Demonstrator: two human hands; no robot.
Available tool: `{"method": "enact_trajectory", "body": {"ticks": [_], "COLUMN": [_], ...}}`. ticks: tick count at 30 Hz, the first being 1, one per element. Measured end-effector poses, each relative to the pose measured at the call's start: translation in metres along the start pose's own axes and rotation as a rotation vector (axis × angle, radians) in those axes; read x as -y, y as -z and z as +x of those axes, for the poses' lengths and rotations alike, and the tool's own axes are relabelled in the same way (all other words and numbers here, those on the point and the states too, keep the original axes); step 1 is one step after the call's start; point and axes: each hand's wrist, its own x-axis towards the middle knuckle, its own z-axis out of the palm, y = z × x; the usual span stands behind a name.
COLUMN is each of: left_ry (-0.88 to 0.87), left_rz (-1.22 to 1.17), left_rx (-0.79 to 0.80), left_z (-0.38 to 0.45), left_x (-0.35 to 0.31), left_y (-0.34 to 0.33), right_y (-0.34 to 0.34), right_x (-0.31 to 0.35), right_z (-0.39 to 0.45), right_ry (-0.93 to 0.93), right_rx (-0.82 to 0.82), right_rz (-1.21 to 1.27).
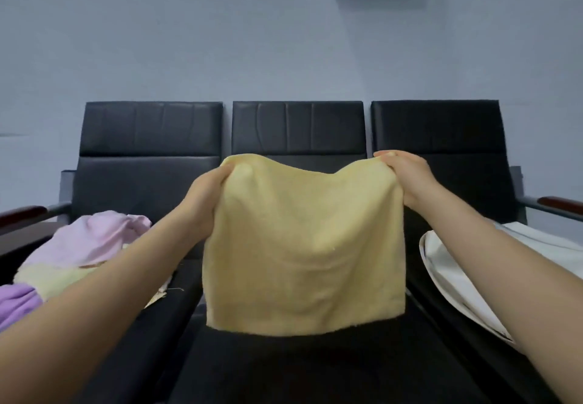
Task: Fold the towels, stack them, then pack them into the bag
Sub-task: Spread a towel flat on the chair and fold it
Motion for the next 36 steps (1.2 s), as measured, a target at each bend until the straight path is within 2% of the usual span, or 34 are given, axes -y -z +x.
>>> {"method": "enact_trajectory", "body": {"ticks": [3,7,11,14,17,19,22,25,27,30,33,36], "left_ry": [0.046,0.152,0.114,0.059,0.088,0.154,0.215,0.166,0.106,0.096,0.135,0.094], "left_rz": [-0.047,0.124,0.386,0.649,0.867,0.858,0.783,0.885,0.953,1.083,1.203,1.289], "left_rx": [0.071,-0.017,-0.036,-0.051,-0.101,-0.129,-0.194,-0.253,-0.287,-0.265,-0.209,-0.135], "left_z": [-0.004,0.010,0.029,0.042,0.054,0.063,0.079,0.098,0.108,0.119,0.115,0.092], "left_x": [-0.016,-0.001,0.062,0.124,0.181,0.211,0.244,0.267,0.279,0.289,0.290,0.282], "left_y": [0.003,0.016,0.027,0.035,0.036,0.035,0.034,0.033,0.032,0.032,0.030,0.023], "right_y": [0.007,0.012,0.008,0.004,-0.002,-0.011,-0.027,-0.042,-0.052,-0.059,-0.054,-0.038], "right_x": [0.006,-0.017,-0.071,-0.127,-0.182,-0.212,-0.245,-0.274,-0.293,-0.311,-0.312,-0.300], "right_z": [0.004,0.012,0.014,0.011,0.014,0.020,0.032,0.050,0.060,0.065,0.062,0.049], "right_ry": [-0.114,-0.220,-0.199,-0.086,-0.085,-0.177,-0.310,-0.318,-0.305,-0.261,-0.230,-0.305], "right_rx": [0.044,0.035,-0.058,-0.019,-0.021,-0.029,-0.066,-0.120,-0.096,-0.017,-0.048,-0.094], "right_rz": [0.031,-0.018,-0.313,-0.656,-0.890,-0.831,-0.605,-0.478,-0.391,-0.395,-0.400,-0.472]}}
